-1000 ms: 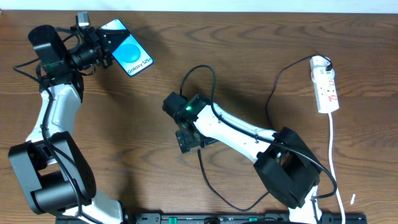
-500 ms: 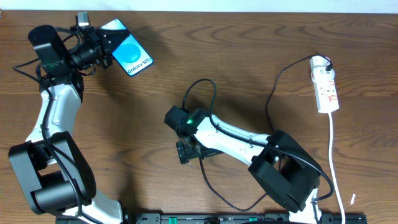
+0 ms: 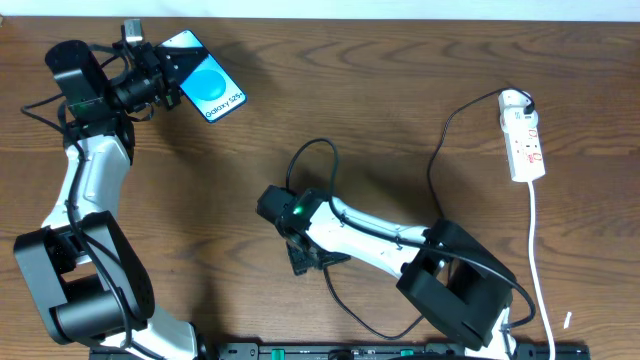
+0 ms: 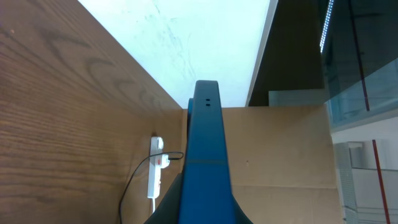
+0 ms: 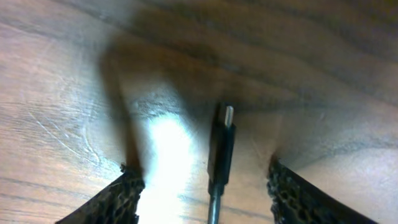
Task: Plug charger to phone and switch on socket
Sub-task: 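Lower the right gripper onto the black cable's connector and grasp it, then lift the cable connector with the right gripper toward the phone's bottom, then align and push the connector into the phone's bottom port with the right gripper, then open the right gripper and pull it back from the phone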
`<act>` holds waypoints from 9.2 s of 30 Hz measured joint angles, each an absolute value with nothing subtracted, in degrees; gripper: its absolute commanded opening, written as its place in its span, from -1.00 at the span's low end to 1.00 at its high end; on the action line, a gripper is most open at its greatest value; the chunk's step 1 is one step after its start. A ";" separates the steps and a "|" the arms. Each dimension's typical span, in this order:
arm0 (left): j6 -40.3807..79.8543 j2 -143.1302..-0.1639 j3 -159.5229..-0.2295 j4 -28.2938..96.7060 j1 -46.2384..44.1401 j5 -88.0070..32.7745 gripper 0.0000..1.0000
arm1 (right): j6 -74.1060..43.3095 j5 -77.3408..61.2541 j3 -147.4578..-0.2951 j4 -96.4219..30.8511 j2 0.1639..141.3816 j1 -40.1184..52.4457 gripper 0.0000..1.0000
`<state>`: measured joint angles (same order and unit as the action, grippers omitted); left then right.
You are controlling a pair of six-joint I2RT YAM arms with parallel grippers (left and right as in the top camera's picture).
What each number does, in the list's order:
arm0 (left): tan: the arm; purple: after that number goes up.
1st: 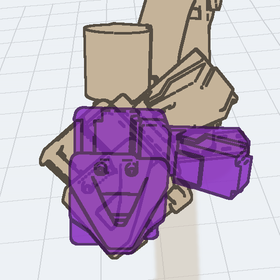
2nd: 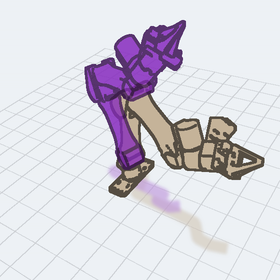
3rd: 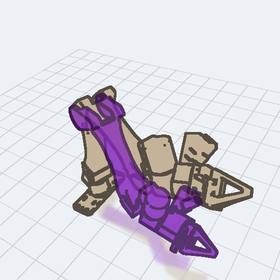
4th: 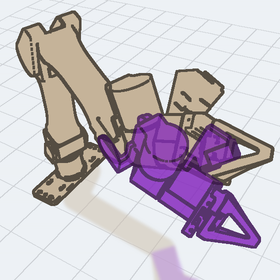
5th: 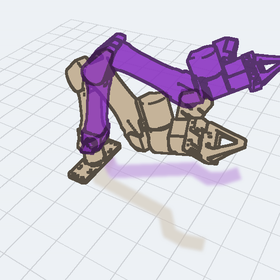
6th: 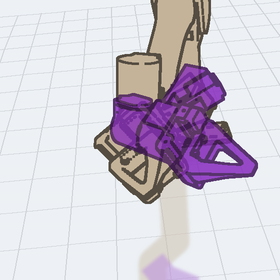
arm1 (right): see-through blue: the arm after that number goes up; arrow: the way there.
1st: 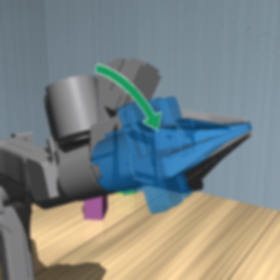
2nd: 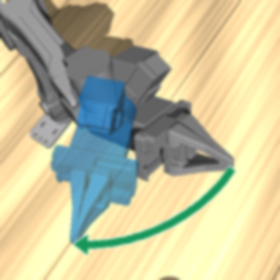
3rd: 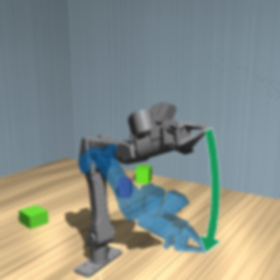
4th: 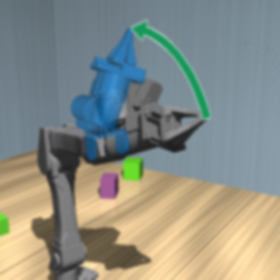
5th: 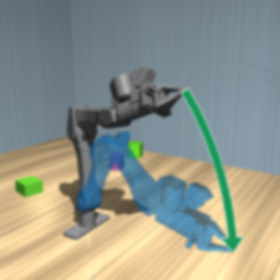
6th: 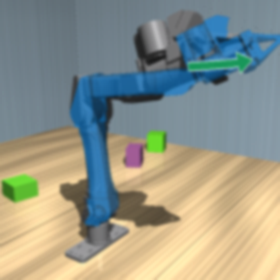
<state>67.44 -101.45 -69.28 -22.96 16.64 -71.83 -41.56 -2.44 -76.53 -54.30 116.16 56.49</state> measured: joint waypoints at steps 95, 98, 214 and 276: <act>58.83 -101.45 -69.28 -32.14 11.20 -74.81 -0.86 | -15.97 -87.07 -79.77 17.89 118.37 27.51 -0.98; 58.41 -101.45 -69.28 -32.84 9.98 -74.89 -0.85 | -21.34 -87.15 -79.77 20.08 118.37 27.51 -0.98; 56.23 -101.45 -69.47 -38.81 6.37 -74.04 -0.85 | -52.01 -77.49 -79.44 38.81 118.61 26.61 -0.98; 52.03 -101.45 -70.06 -38.00 12.21 -82.21 -0.85 | -51.29 -70.67 -79.31 39.70 118.61 23.68 0.99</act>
<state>52.03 -101.45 -70.06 -38.00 12.21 -82.21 -51.29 -70.67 -79.31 39.70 118.61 23.68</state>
